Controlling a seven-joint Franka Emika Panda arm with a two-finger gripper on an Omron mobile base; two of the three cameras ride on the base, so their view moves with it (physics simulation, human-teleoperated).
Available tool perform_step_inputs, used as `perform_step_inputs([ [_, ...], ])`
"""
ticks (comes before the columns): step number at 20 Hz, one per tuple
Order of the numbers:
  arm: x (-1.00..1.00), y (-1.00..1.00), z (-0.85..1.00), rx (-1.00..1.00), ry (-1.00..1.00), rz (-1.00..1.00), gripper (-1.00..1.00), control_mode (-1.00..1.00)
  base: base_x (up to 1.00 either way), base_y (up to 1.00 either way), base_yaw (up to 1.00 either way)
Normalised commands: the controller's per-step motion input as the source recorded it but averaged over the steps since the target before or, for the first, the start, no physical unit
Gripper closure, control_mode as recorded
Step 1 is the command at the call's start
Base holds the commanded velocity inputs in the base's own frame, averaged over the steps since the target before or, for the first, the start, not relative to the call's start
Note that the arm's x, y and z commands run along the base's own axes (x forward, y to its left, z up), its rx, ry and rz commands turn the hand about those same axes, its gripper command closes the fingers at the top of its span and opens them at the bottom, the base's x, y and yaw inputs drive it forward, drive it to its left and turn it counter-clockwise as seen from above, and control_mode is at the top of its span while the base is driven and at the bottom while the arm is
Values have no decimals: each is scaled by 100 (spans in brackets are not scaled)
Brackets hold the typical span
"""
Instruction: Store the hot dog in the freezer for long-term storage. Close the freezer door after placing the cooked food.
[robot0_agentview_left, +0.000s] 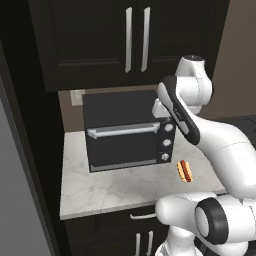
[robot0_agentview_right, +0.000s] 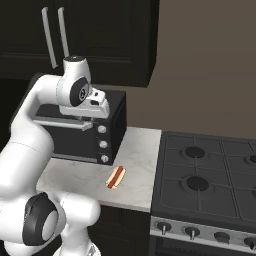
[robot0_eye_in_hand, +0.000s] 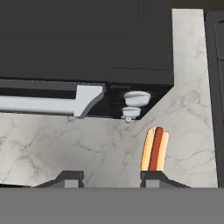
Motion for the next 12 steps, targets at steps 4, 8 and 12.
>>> perform_step_inputs([
  [4, -5, 0, 0, 0, 0, 0, -100, -100, 0, 0, 0],
  [8, -12, -29, -25, 0, 8, 0, -100, -100, 0, 0, 0],
  [12, -6, -26, -54, -11, 22, 0, -100, -100, 0, 0, 0],
])
